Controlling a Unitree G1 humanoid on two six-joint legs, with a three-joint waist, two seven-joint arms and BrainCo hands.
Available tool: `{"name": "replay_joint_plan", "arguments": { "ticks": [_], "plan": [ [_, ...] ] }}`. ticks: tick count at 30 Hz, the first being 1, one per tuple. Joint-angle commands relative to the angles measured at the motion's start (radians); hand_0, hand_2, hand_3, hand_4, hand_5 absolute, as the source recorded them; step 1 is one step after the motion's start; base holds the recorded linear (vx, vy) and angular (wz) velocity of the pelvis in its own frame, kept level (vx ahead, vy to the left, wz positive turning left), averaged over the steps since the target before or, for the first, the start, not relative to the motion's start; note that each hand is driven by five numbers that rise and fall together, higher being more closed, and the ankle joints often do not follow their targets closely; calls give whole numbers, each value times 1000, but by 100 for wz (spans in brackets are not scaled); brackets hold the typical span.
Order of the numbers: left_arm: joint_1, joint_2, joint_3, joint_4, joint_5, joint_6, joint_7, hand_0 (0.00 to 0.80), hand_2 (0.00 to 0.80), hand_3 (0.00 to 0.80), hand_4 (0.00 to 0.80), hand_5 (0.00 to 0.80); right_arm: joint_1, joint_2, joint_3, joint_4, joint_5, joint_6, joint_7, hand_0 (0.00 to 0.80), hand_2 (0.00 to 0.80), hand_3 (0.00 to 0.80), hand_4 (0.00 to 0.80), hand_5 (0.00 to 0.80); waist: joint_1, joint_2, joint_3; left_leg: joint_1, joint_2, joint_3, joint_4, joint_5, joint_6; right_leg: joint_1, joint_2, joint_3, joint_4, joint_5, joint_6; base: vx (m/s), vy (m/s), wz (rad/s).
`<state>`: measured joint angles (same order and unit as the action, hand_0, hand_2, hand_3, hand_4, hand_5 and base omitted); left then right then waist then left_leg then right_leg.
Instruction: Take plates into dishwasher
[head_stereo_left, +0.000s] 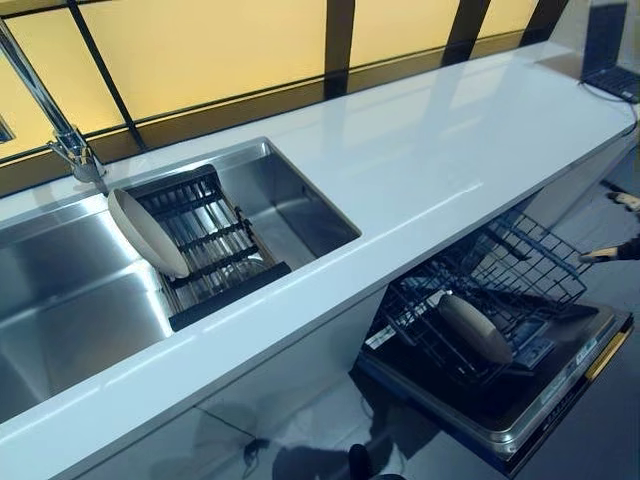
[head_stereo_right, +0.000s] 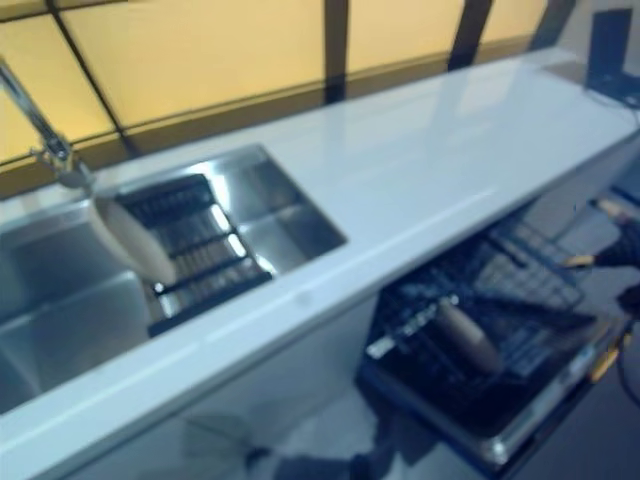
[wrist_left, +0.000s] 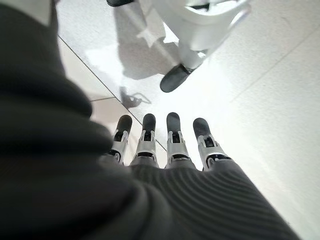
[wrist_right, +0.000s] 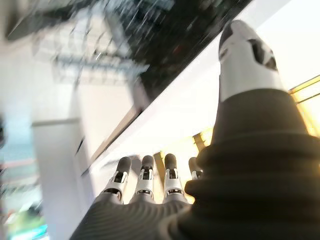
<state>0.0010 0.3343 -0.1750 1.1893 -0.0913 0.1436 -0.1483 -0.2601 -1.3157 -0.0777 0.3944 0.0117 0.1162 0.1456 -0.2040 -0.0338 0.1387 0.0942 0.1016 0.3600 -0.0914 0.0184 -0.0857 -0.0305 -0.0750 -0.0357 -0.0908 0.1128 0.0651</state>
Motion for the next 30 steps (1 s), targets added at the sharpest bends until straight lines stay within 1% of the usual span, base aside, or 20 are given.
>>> {"name": "replay_joint_plan", "arguments": {
  "ticks": [1, 4, 5, 8, 10, 12, 13, 15, 17, 18, 19, 22, 24, 26, 28, 30],
  "plan": [
    [-2, 57, -31, 68, 15, 4, 19, 0, 0, 0, 0, 0, -193, -106, 53, 147, -40, 4, -57, 0, 0, 0, 0, 0, 43, -36, -46, 43, -7, -15, 4, -94, 34, 43, 19, -8, 4, -72, 61, 0, 0, 0],
    [-2, 70, -55, 73, 6, 3, 24, 0, 0, 0, 0, 0, -342, -156, 165, 216, -17, -3, -108, 0, 0, 0, 0, 0, 77, -51, -52, 41, -5, -25, 4, -87, 31, 49, 16, -24, 4, -74, 60, 0, 0, 0],
    [-4, 76, -63, 73, 0, 6, 25, 0, 0, 0, 0, 0, -415, -161, 214, 208, -16, 16, -122, 0, 0, 0, 0, 0, 92, -56, -56, 41, -6, -34, 4, -85, 30, 52, 15, -30, 4, -75, 61, 0, 0, 0],
    [-8, 77, -61, 72, -13, 15, 25, 0, 0, 0, 0, 0, -636, -154, 397, 186, -14, 18, -165, 0, 0, 0, 0, 0, 109, -60, -68, 28, -8, -37, 4, -71, 33, 45, 12, -44, 4, -71, 55, -7, 3, 1],
    [-5, 73, -67, 73, -18, 17, 31, 0, 0, 0, 0, 0, -759, -134, 504, 154, -34, -9, -202, 0, 0, 0, 0, 0, 124, -61, -73, 23, -11, -54, 4, -68, 34, 49, 9, -59, 4, -75, 55, 17, 30, 8],
    [-2, 69, -64, 74, -20, 14, 32, 0, 0, 0, 0, 0, -828, -111, 568, 111, -54, -36, -241, 0, 0, 0, 0, 0, 136, -60, -77, 17, -13, -66, 4, -65, 35, 51, 6, -73, 4, -78, 55, 20, 25, 20],
    [-2, 69, -65, 70, -20, 15, 30, 0, 0, 0, 0, 0, -852, -98, 591, 80, -88, -61, -258, 0, 0, 0, 0, 0, 143, -61, -78, 14, -14, -74, 4, -64, 36, 53, 4, -82, 4, -80, 56, 30, 31, 29],
    [-1, 68, -67, 65, -28, 16, 29, 0, 0, 0, 0, 0, -907, -82, 647, 17, -154, -89, -294, 0, 0, 0, 0, 0, 157, -61, -79, 9, -16, -88, 4, -61, 38, 56, 1, -100, 4, -83, 57, 35, 30, 33],
    [0, 61, -67, 55, -31, 22, 33, 0, 0, 0, 0, 0, -945, -56, 691, -45, -194, -123, -287, 0, 0, 0, 0, 0, 171, -60, -79, 0, -19, -104, 4, -58, 39, 58, -3, -119, 4, -87, 58, 35, 36, 36],
    [2, 60, -68, 53, -30, 21, 33, 0, 0, 0, 0, 0, -952, -49, 702, -62, -209, -130, -285, 0, 0, 0, 0, 0, 176, -60, -79, -4, -20, -109, 4, -56, 38, 58, -4, -124, 4, -87, 58, 32, 43, 19],
    [1, 57, -71, 48, -33, 24, 34, 0, 0, 0, 0, 0, -981, -37, 736, -94, -254, -133, -282, 0, 0, 0, 0, 0, 186, -60, -77, -13, -21, -120, 4, -51, 38, 58, -7, -139, 4, -89, 58, 28, 42, 20],
    [-4, 54, -75, 42, -46, 27, 42, 0, 0, 0, 0, 0, -1069, -16, 828, -119, -349, -192, -302, 0, 0, 0, 0, 0, 208, -62, -67, -34, -26, -148, 4, -41, 36, 56, -13, -174, 4, -89, 59, 16, 48, 39],
    [-11, 54, -81, 36, -53, 28, 44, 0, 0, 0, 0, 0, -1146, 2, 911, -120, -402, -214, -327, 0, 0, 0, 0, 0, 226, -66, -55, -57, -31, -171, 4, -31, 35, 51, -18, -200, 4, -88, 59, -11, 56, 36],
    [-19, 55, -83, 29, -66, 29, 46, 0, 0, 0, 0, 0, -1195, 21, 964, -118, -447, -233, -340, 0, 0, 0, 0, 0, 241, -69, -42, -83, -35, -191, 4, -21, 33, 39, -22, -223, 4, -84, 60, -34, 64, 40],
    [-24, 57, -80, 27, -80, 26, 47, 0, 0, 0, 0, 0, -1222, 32, 998, -119, -476, -244, -356, 0, 0, 0, 0, 0, 250, -74, -29, -103, -38, -203, 4, -13, 32, 30, -24, -238, 4, -82, 60, -37, 62, 34],
    [-28, 61, -76, 24, -84, 18, 44, 0, 0, 0, 0, 0, -1248, 42, 1022, -124, -496, -237, -358, 0, 0, 0, 0, 0, 262, -78, -12, -121, -41, -216, 4, -8, 32, 22, -27, -256, 4, -81, 59, -35, 51, 23]
  ]
}}
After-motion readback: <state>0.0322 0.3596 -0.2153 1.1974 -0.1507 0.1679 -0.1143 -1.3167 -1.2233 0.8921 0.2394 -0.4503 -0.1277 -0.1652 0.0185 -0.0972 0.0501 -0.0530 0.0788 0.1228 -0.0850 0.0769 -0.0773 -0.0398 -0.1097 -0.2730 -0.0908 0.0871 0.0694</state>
